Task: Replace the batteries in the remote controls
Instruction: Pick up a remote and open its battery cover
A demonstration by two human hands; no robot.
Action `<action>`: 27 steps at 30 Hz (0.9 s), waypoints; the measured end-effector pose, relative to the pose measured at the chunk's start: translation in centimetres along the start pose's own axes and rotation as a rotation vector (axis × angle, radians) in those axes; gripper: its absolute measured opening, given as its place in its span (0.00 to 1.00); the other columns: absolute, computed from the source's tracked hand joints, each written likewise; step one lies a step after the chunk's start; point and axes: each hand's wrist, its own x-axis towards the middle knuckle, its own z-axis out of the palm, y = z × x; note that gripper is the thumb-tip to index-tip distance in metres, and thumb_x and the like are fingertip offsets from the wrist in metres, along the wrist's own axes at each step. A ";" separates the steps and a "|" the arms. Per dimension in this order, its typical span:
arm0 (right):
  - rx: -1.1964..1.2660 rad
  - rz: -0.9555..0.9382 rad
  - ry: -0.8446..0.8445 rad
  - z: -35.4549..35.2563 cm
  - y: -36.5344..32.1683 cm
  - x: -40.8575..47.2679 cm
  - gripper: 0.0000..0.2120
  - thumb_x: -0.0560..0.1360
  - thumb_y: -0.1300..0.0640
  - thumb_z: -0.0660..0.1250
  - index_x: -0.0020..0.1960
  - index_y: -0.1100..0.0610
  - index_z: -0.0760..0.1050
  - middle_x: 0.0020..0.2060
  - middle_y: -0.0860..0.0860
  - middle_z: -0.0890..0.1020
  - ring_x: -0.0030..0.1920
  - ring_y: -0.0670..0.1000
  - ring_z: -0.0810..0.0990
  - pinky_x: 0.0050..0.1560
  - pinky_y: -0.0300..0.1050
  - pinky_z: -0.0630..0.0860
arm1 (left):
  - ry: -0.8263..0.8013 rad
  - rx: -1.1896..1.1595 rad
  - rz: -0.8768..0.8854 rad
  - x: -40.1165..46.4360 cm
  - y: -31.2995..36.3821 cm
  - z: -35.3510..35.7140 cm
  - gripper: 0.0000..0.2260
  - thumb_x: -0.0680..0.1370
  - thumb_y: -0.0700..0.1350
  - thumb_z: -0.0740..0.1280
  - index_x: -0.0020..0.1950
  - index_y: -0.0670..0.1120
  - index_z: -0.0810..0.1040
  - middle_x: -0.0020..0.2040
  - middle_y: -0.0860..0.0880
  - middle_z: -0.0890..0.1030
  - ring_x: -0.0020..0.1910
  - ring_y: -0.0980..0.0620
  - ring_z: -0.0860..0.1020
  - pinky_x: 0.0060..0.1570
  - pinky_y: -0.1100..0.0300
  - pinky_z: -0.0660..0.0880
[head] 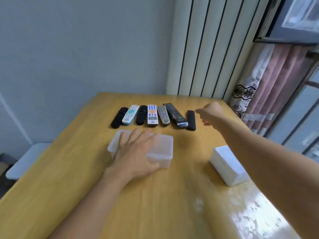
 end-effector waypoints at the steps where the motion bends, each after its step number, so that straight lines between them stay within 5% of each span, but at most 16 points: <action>1: -0.018 0.079 -0.027 0.2 0.9 1.5 0.12 0.76 0.52 0.72 0.44 0.61 0.77 0.44 0.58 0.83 0.40 0.55 0.83 0.34 0.45 0.80 | 0.035 0.033 0.007 0.2 0.4 0.6 0.43 0.66 0.76 0.56 0.80 0.62 0.58 0.81 0.59 0.59 0.80 0.53 0.53 0.75 0.45 0.51; 7: -0.077 0.280 -0.161 3.1 3.1 6.7 0.20 0.71 0.46 0.77 0.49 0.60 0.75 0.45 0.58 0.80 0.38 0.55 0.80 0.34 0.44 0.79 | 0.325 0.116 -0.018 1.7 0.2 3.1 0.34 0.69 0.69 0.70 0.69 0.50 0.79 0.69 0.45 0.79 0.67 0.44 0.78 0.66 0.45 0.71; 12: -0.244 0.273 -0.254 4.2 1.9 8.4 0.27 0.67 0.41 0.79 0.51 0.59 0.73 0.44 0.57 0.79 0.39 0.54 0.78 0.44 0.44 0.81 | 0.439 0.117 0.016 2.3 -0.5 4.2 0.35 0.68 0.70 0.62 0.66 0.50 0.81 0.67 0.46 0.81 0.64 0.46 0.79 0.65 0.52 0.65; 17: -0.248 0.295 -0.349 3.6 2.1 7.9 0.19 0.75 0.51 0.73 0.59 0.61 0.73 0.39 0.57 0.77 0.34 0.53 0.77 0.31 0.42 0.78 | 0.419 0.106 0.003 2.3 -0.6 4.2 0.34 0.68 0.71 0.62 0.65 0.50 0.81 0.67 0.47 0.81 0.64 0.47 0.79 0.64 0.52 0.68; 21: 0.131 0.248 -0.337 0.7 2.0 5.0 0.23 0.77 0.60 0.72 0.67 0.64 0.67 0.52 0.62 0.80 0.47 0.58 0.83 0.45 0.52 0.83 | 0.423 0.008 0.022 1.9 -0.2 3.6 0.36 0.68 0.71 0.65 0.67 0.50 0.79 0.67 0.48 0.80 0.66 0.47 0.77 0.65 0.50 0.70; 23: 0.470 0.215 -0.348 -1.6 0.7 2.0 0.26 0.74 0.60 0.75 0.68 0.62 0.69 0.50 0.59 0.83 0.43 0.54 0.84 0.39 0.45 0.83 | 0.501 -0.130 0.069 1.7 0.2 3.0 0.39 0.67 0.70 0.69 0.71 0.49 0.76 0.71 0.47 0.76 0.69 0.45 0.74 0.68 0.49 0.68; 27: 0.789 0.201 -0.885 -5.1 -0.6 -7.8 0.28 0.57 0.54 0.86 0.53 0.58 0.81 0.29 0.51 0.79 0.23 0.43 0.76 0.20 0.32 0.72 | 0.723 -0.344 0.327 0.7 2.6 0.3 0.40 0.71 0.66 0.72 0.75 0.44 0.69 0.76 0.41 0.67 0.77 0.41 0.66 0.74 0.46 0.63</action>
